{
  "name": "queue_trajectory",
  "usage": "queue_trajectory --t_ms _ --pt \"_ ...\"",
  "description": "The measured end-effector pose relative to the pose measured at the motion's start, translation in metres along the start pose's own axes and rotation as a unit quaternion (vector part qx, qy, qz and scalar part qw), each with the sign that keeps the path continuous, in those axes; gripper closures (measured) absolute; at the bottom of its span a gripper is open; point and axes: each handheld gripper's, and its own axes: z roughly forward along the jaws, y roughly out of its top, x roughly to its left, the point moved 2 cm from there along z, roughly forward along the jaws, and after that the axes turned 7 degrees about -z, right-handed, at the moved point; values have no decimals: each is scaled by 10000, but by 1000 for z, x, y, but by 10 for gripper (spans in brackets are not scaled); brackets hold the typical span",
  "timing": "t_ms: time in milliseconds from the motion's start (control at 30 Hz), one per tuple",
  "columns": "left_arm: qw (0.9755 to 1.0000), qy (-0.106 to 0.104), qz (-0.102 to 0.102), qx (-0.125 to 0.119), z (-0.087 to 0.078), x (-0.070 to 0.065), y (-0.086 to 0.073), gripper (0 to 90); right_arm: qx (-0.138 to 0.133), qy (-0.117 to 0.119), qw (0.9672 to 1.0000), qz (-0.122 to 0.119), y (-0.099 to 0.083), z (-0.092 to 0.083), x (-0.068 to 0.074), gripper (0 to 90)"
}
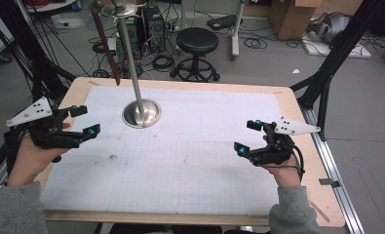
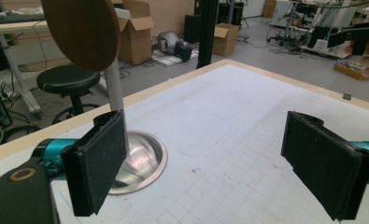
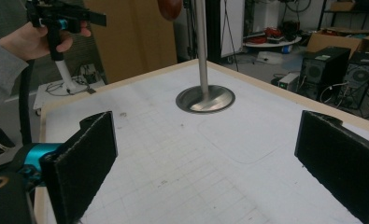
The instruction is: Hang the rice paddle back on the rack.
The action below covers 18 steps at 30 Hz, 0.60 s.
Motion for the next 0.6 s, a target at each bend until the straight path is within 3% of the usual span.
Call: queue_trajectory --t_ms 300,400,600 --pt "9996 184 -85 171 -3 3 -22 148 149 -19 9999 -3 -3 7 -2 43" --pt "9995 327 -30 37 -6 3 -24 149 174 -20 9998 -3 -4 9 -2 42" --pt "9994 341 72 -52 -11 0 -23 149 141 38 9999 3 -5 7 -3 42"
